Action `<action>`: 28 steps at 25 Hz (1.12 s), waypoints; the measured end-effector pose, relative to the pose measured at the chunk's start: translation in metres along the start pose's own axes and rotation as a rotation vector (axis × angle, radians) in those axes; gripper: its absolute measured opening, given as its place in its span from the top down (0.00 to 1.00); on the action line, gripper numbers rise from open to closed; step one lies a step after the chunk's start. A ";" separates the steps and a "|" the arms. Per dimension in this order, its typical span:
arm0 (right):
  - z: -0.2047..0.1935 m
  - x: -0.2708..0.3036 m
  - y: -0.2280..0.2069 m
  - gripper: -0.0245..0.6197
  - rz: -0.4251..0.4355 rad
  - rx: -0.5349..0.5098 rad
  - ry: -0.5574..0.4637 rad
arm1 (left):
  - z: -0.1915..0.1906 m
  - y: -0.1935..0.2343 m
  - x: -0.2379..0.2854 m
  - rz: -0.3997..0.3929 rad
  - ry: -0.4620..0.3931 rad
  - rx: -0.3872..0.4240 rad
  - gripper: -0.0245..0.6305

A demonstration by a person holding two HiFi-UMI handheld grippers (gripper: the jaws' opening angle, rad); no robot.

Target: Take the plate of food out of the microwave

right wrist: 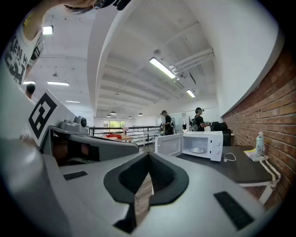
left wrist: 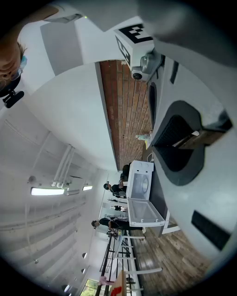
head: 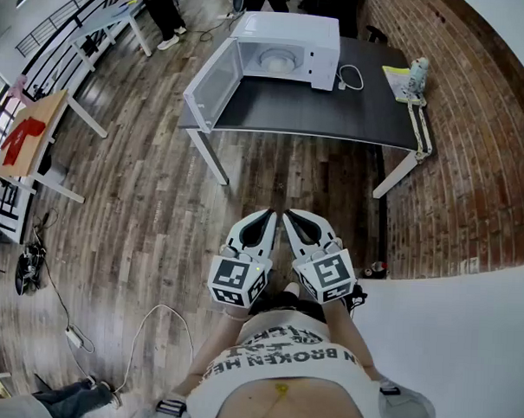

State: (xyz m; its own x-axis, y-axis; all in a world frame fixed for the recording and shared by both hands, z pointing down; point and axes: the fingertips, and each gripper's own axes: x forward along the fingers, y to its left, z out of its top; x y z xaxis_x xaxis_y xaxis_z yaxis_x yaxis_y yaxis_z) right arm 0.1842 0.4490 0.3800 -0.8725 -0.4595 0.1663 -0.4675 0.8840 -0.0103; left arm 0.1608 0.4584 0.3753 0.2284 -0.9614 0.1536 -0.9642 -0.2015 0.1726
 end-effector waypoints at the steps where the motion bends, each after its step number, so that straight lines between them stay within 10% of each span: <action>1: 0.000 -0.001 -0.002 0.95 0.003 0.009 -0.008 | 0.000 0.000 0.002 0.002 -0.003 0.000 0.95; 28: 0.005 0.101 -0.076 0.95 -0.047 0.089 -0.035 | 0.015 0.083 0.100 -0.077 0.001 -0.064 0.95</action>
State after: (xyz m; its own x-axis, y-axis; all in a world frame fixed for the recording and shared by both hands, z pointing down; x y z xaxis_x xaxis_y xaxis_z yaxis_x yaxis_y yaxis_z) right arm 0.1308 0.3351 0.3923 -0.8529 -0.5046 0.1344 -0.5176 0.8508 -0.0908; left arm 0.1012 0.3423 0.3901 0.3022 -0.9431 0.1386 -0.9331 -0.2629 0.2455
